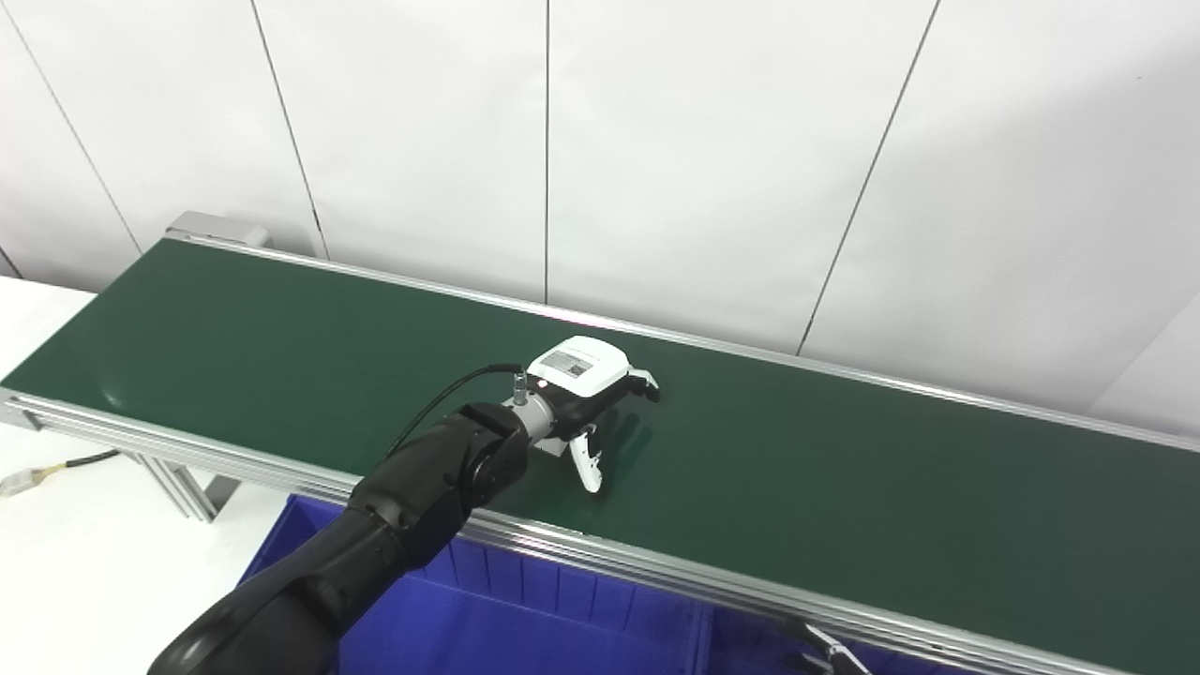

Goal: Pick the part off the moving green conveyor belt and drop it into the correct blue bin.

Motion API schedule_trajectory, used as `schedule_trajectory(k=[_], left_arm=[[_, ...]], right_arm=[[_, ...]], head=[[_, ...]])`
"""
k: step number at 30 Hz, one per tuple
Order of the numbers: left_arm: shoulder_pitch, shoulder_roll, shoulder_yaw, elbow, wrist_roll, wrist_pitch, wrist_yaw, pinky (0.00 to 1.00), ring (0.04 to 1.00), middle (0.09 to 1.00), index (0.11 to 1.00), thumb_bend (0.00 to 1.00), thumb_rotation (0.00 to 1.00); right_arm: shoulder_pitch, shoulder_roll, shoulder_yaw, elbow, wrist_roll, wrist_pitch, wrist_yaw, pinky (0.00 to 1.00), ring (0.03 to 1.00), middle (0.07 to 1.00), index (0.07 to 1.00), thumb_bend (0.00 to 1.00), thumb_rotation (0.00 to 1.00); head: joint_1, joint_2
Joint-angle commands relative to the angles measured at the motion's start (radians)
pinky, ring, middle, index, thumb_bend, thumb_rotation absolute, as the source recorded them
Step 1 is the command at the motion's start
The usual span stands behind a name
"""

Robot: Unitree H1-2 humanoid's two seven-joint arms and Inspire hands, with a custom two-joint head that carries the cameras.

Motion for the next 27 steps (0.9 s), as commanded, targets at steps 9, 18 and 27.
schedule_trajectory(k=[9, 18, 27], left_arm=[[-0.055, 0.027, -0.002, -0.019, -0.012, -0.004, 0.045, 0.57, 0.729, 0.792, 0.772, 1.0, 0.07], [-0.059, 0.031, -0.013, -0.058, 0.006, 0.043, 0.019, 0.55, 0.696, 0.757, 0.728, 0.95, 0.0], [-0.063, 0.035, -0.029, -0.07, 0.017, 0.071, 0.013, 0.48, 0.57, 0.677, 0.641, 0.87, 0.0]], right_arm=[[-0.007, 0.001, 0.0, -0.019, 0.007, -0.054, -0.009, 0.68, 0.789, 0.9, 0.818, 0.98, 0.28], [-0.005, -0.002, 0.006, -0.023, 0.002, -0.054, -0.016, 0.68, 0.796, 0.9, 0.821, 0.97, 0.29], [0.0, -0.003, 0.011, -0.029, 0.005, -0.054, -0.02, 0.69, 0.799, 0.903, 0.822, 0.97, 0.28]], head=[[-0.001, -0.001], [-0.002, 0.002], [-0.006, 0.006]])
